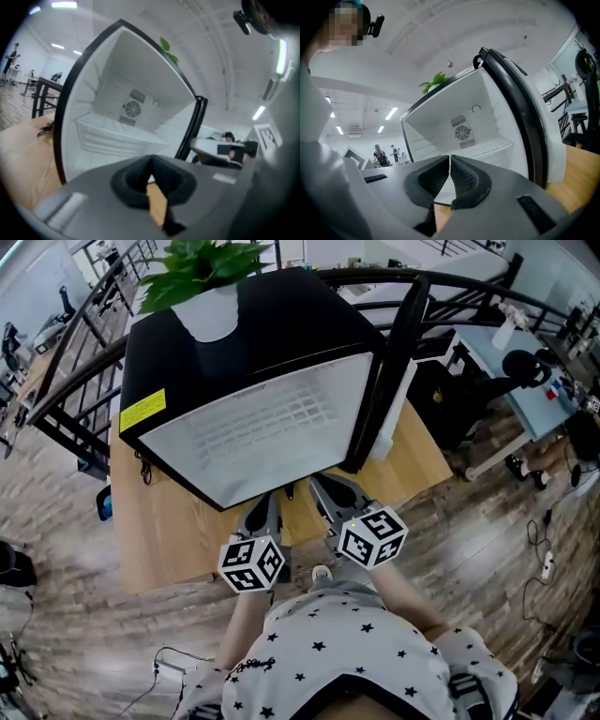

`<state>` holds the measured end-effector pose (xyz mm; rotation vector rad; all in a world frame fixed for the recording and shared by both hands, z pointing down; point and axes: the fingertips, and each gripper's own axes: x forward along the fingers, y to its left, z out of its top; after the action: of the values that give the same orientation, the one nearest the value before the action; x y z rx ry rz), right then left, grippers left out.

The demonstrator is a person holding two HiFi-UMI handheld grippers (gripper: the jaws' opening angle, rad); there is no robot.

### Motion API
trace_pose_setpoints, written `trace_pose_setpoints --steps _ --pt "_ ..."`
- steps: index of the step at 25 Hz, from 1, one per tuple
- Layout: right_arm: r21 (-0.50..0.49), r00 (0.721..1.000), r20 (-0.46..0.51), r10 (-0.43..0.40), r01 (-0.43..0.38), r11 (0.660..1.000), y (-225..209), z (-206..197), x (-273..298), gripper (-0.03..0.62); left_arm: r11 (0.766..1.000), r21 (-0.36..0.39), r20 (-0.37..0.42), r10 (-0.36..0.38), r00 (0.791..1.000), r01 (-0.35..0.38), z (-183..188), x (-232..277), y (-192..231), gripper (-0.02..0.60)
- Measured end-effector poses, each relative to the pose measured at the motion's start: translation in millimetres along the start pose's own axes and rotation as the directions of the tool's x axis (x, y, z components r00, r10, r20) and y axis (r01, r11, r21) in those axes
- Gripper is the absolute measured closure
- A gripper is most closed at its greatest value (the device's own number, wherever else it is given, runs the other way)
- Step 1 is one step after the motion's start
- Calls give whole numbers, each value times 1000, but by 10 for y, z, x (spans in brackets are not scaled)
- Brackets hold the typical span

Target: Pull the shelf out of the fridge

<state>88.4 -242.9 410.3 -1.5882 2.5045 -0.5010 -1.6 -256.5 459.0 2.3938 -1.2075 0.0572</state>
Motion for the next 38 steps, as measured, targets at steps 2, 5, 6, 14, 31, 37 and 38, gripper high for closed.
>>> trace_pose_setpoints --steps 2,5,6,14,31,37,38 --pt "15 1000 -10 29 -29 999 12 -38 88 571 999 -6 11 33 999 -33 -1 -32 59 575" --pt "37 997 -28 71 -70 997 33 -98 221 571 996 -20 32 91 995 -90 9 -118 174 575" --pt "46 996 -32 84 -82 996 37 -118 265 571 994 -25 40 111 993 -110 15 -153 216 575" --pt "155 991 -38 127 -120 981 -18 -298 580 571 973 -56 72 226 972 -222 -34 -412 491 575" --pt "577 984 91 155 -180 797 -140 -399 1110 569 941 -102 80 332 940 -324 -135 -625 788 575" --pt "701 979 153 132 -202 684 -256 -366 1234 467 939 -101 73 338 938 -330 -160 -591 784 575" --pt "721 981 157 118 -195 665 -288 -371 1254 459 938 -103 70 340 938 -332 -174 -588 785 575"
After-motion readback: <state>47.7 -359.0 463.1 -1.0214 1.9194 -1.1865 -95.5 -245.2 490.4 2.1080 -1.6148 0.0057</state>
